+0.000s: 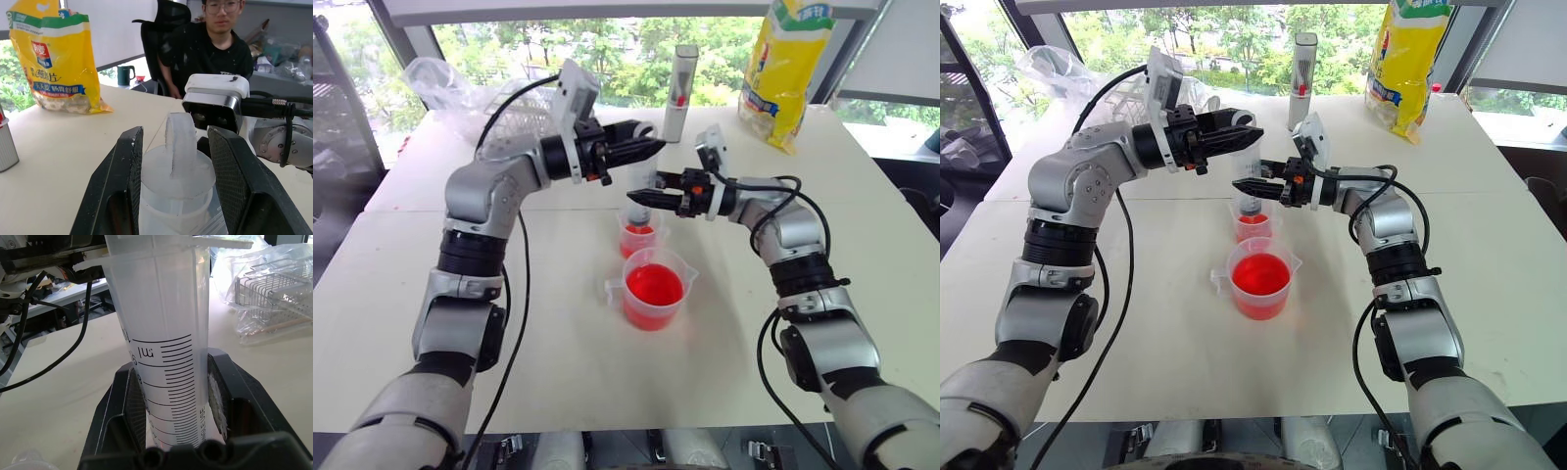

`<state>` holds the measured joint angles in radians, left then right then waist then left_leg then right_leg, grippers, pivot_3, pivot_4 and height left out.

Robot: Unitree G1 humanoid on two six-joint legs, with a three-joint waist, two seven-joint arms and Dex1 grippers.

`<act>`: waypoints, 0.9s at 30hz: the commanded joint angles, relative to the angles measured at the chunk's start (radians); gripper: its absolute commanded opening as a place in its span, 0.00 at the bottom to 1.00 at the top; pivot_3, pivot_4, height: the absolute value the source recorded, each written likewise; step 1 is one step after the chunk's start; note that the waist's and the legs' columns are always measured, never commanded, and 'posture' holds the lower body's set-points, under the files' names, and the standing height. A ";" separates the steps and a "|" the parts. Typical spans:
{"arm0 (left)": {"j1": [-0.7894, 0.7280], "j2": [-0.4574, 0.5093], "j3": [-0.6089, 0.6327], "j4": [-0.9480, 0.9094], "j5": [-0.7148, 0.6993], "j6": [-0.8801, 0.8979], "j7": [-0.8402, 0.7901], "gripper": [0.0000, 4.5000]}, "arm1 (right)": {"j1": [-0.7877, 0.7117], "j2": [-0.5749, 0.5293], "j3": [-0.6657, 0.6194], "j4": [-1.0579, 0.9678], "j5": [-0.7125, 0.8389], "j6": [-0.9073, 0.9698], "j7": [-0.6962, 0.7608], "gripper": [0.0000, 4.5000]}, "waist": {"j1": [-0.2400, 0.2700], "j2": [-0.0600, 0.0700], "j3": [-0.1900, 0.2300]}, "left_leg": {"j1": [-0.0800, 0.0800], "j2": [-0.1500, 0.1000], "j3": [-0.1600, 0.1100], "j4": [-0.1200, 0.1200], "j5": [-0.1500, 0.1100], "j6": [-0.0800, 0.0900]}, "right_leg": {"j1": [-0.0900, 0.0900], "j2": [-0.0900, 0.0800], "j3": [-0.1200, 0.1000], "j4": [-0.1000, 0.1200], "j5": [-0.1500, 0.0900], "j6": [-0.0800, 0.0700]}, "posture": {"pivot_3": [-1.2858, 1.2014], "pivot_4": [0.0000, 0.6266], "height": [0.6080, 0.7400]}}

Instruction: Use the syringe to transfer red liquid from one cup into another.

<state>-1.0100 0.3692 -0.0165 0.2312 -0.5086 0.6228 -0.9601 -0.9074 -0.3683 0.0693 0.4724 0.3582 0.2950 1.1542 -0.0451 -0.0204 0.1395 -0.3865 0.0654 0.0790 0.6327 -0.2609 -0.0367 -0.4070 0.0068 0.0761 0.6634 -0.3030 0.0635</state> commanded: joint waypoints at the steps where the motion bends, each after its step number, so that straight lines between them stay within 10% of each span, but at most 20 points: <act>1: 0.018 -0.005 -0.025 -0.016 0.012 0.015 -0.006 0.32 | -0.063 0.000 -0.046 -0.075 0.034 -0.013 -0.005 0.31 | 0.000 0.000 0.000 | 0.000 0.000 0.000 0.000 0.000 0.000 | 0.000 0.000 0.000 0.000 0.000 0.000 | 0.52 0.24 1.00; 23: 0.000 -0.002 -0.012 -0.021 -0.006 0.039 -0.017 0.32 | -0.062 0.001 -0.040 -0.072 0.028 -0.013 -0.002 0.31 | 0.000 0.000 0.000 | 0.000 0.000 0.000 0.000 0.000 0.000 | 0.000 0.000 0.000 0.000 0.000 0.000 | 0.52 0.24 1.00; 27: -0.004 0.000 0.002 -0.024 -0.016 0.043 -0.015 0.73 | -0.054 0.002 -0.035 -0.081 0.028 -0.010 0.000 0.31 | 0.000 0.000 0.000 | 0.000 0.000 0.000 0.000 0.000 0.000 | 0.000 0.000 0.000 0.000 0.000 0.000 | 0.52 0.24 1.00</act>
<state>-1.0019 0.3689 -0.0182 0.2257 -0.5124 0.6620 -0.9640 -0.9112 -0.3683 0.0674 0.4571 0.3613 0.2976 1.1539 -0.0452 -0.0204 0.1395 -0.3866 0.0654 0.0790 0.6327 -0.2609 -0.0367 -0.4071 0.0068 0.0761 0.6634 -0.3030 0.0636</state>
